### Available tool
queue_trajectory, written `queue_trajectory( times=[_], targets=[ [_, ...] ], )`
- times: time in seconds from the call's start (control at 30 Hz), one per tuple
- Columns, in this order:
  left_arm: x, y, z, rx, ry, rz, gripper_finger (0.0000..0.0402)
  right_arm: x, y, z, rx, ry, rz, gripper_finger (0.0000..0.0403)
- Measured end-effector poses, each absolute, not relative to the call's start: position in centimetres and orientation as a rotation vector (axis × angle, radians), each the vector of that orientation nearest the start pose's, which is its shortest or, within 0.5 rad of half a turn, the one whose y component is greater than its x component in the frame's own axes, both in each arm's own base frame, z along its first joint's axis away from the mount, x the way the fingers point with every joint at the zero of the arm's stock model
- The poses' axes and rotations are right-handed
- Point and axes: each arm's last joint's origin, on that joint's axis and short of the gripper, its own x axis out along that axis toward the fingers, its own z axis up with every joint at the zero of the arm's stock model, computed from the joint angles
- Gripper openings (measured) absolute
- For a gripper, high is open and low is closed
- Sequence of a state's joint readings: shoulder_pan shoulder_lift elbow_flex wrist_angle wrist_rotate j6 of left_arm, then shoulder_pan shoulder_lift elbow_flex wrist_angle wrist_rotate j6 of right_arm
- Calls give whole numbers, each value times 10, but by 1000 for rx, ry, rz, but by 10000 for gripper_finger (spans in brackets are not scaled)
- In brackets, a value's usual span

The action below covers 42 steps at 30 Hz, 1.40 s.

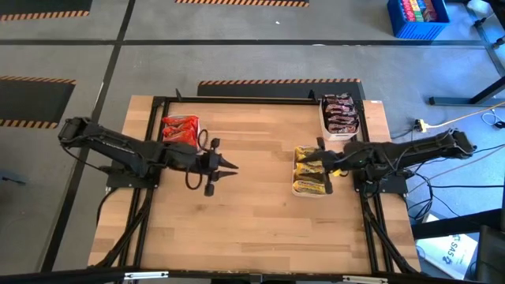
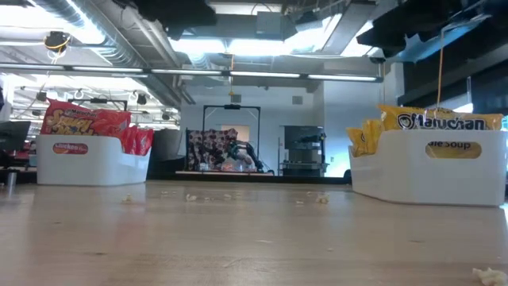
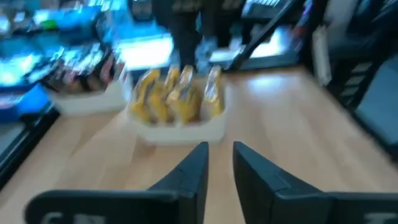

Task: Sort Maruchan noodles
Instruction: Return to Home Position

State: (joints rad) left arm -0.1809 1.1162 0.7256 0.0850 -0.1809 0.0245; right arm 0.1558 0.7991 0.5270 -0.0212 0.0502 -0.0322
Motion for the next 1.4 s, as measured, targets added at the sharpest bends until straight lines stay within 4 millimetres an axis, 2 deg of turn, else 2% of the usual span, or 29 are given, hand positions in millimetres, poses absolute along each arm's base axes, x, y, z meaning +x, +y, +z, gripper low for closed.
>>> queue_trajectory(
  times=[0.13,0.27,0.47,0.67,0.83,1.0,1.13,1.33,1.4],
  targets=[
    [231,-31,262,43,218,-64,34,168,26,257,-47,204,137,132],
    [213,-26,254,19,141,-48,6,156,23,259,-40,140,134,74],
    [183,-21,243,-14,67,-1,9,144,17,261,-27,76,115,6],
    [158,-15,231,-41,17,67,2,135,17,246,16,27,142,15],
    [142,-13,224,-70,-31,77,4,131,17,231,55,-15,143,8],
    [131,-9,206,-83,-42,157,2,127,16,218,90,-52,145,1],
    [120,-8,194,-91,-77,148,2,124,16,205,108,-50,146,1],
    [105,-5,190,-105,-135,159,4,117,17,179,167,-87,203,1],
    [100,-5,189,-127,-133,158,2,116,16,179,179,-89,185,1]
  ],
)
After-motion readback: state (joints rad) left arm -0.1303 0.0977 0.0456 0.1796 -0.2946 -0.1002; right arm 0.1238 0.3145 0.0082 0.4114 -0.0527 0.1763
